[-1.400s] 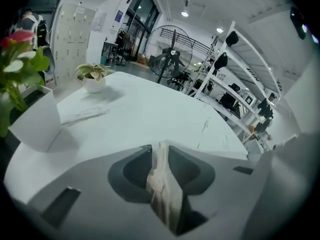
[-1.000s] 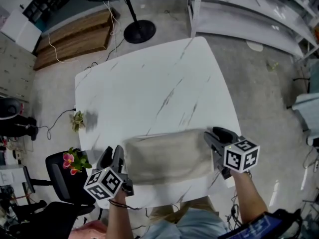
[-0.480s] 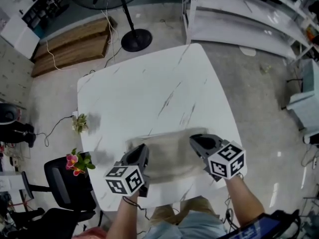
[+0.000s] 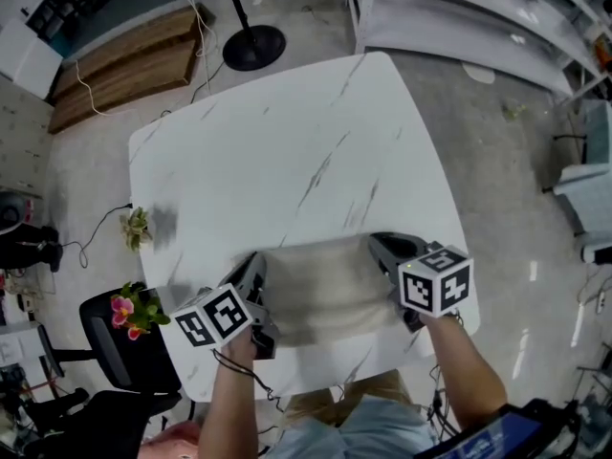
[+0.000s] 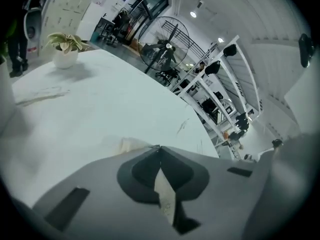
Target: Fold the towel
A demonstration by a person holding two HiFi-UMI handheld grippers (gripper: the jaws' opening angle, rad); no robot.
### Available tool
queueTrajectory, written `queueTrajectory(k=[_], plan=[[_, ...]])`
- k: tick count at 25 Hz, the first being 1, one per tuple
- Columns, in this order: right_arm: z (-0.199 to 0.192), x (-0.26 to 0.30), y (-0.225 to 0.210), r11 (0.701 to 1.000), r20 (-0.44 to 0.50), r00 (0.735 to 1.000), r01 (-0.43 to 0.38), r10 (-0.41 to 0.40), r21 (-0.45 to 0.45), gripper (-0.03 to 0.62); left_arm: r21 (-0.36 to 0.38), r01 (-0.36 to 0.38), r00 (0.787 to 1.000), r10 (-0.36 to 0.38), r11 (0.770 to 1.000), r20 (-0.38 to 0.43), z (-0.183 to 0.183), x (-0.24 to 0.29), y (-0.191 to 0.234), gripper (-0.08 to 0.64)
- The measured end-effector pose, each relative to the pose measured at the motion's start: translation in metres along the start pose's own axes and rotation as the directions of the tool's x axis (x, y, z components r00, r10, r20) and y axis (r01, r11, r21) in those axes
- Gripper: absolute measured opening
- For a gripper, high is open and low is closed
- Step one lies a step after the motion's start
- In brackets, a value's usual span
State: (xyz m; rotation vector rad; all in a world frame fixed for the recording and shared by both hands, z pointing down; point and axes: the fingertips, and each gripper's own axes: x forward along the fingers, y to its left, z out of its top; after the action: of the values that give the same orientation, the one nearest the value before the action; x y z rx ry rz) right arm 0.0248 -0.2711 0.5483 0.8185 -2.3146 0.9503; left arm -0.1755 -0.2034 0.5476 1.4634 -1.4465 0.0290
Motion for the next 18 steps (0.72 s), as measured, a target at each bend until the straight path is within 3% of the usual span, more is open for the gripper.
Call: queueTrajectory(k=[3, 7, 10, 14, 16, 18], plan=[[0.004, 0.0, 0.006, 1.0, -0.001, 1.0, -0.021, 0.021, -0.017, 0.015, 0.02, -0.009, 1.0, 0.009, 1.0, 0.0, 0.005, -0.003, -0.005, 0.009], [0.032, -0.032, 0.021, 0.996, 0.125, 0.988, -0.092, 0.092, -0.003, 0.029, 0.084, 0.036, 0.996, -0.043, 0.996, 0.082, 0.033, -0.046, -0.026, 0.009], [0.033, -0.059, 0.028, 0.996, 0.158, 0.984, -0.084, 0.087, -0.024, 0.029, 0.145, 0.096, 0.995, -0.101, 0.985, 0.028, 0.019, -0.079, -0.041, 0.009], [-0.017, -0.081, 0.048, 0.993, 0.07, 0.995, -0.069, 0.076, -0.099, 0.021, 0.166, 0.13, 0.986, -0.11, 0.978, -0.123, -0.05, -0.085, -0.023, 0.009], [-0.052, -0.079, 0.053, 0.989, -0.006, 0.999, -0.052, 0.052, -0.141, 0.017, 0.208, 0.089, 0.983, -0.052, 0.974, -0.178, -0.078, -0.079, -0.004, 0.009], [-0.085, -0.069, 0.049, 0.981, -0.091, 0.996, -0.01, -0.008, -0.193, 0.017, 0.289, 0.034, 0.976, 0.031, 0.957, -0.217, -0.094, -0.075, 0.014, 0.009]])
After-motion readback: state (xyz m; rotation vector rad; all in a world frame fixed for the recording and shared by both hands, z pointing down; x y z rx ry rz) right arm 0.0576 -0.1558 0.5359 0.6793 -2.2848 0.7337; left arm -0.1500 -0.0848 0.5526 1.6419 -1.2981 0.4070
